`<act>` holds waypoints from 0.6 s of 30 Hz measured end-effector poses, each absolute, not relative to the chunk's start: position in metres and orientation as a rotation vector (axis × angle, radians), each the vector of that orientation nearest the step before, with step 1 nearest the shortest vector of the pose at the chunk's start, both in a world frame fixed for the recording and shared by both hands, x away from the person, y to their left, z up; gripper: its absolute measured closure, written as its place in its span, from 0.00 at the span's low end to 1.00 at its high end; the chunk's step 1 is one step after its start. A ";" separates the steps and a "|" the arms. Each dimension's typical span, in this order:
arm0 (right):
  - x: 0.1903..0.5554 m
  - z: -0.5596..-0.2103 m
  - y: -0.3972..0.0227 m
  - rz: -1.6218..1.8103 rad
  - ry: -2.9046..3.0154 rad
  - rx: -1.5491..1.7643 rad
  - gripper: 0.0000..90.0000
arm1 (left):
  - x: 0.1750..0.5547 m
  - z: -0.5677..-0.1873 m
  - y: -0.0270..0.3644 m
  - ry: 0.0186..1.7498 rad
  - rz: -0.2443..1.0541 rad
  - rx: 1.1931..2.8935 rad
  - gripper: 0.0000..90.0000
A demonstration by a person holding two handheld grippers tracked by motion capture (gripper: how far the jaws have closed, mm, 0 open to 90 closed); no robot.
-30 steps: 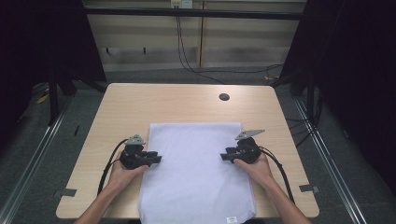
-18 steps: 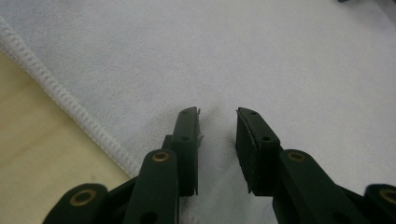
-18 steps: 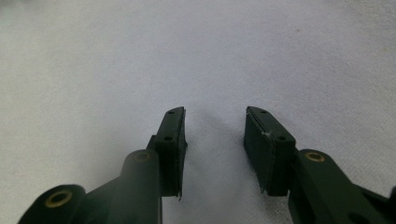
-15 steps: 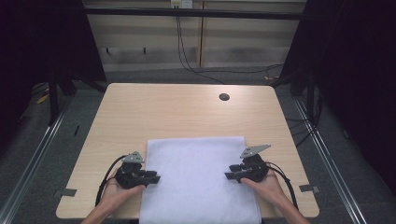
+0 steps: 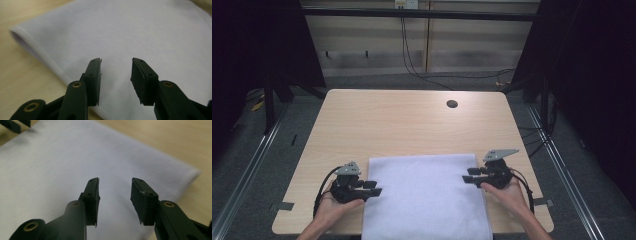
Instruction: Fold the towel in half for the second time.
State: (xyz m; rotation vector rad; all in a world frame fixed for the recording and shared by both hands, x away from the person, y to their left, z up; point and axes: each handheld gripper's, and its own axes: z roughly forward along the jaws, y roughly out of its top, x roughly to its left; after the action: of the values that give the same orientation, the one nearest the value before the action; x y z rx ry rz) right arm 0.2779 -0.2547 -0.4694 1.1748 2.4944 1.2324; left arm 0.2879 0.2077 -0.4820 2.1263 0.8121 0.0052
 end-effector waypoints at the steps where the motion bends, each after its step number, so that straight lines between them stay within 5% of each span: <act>1: 0.286 -0.466 -0.261 1.226 2.451 1.188 0.66 | 0.294 -0.481 0.210 0.824 0.012 2.108 0.66; 11: 0.344 -0.478 -0.276 1.160 2.404 1.282 0.64 | 0.357 -0.484 0.228 0.937 0.073 2.050 0.63; 18: 0.361 -0.495 -0.273 1.166 2.435 1.316 0.60 | 0.376 -0.501 0.221 0.954 0.035 2.075 0.51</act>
State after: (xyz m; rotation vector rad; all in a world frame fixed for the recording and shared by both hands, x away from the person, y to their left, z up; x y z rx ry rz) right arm 0.3613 -0.2728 -0.4954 1.3157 2.4351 1.1664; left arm 0.3756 0.2207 -0.5005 2.0746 0.9543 0.0347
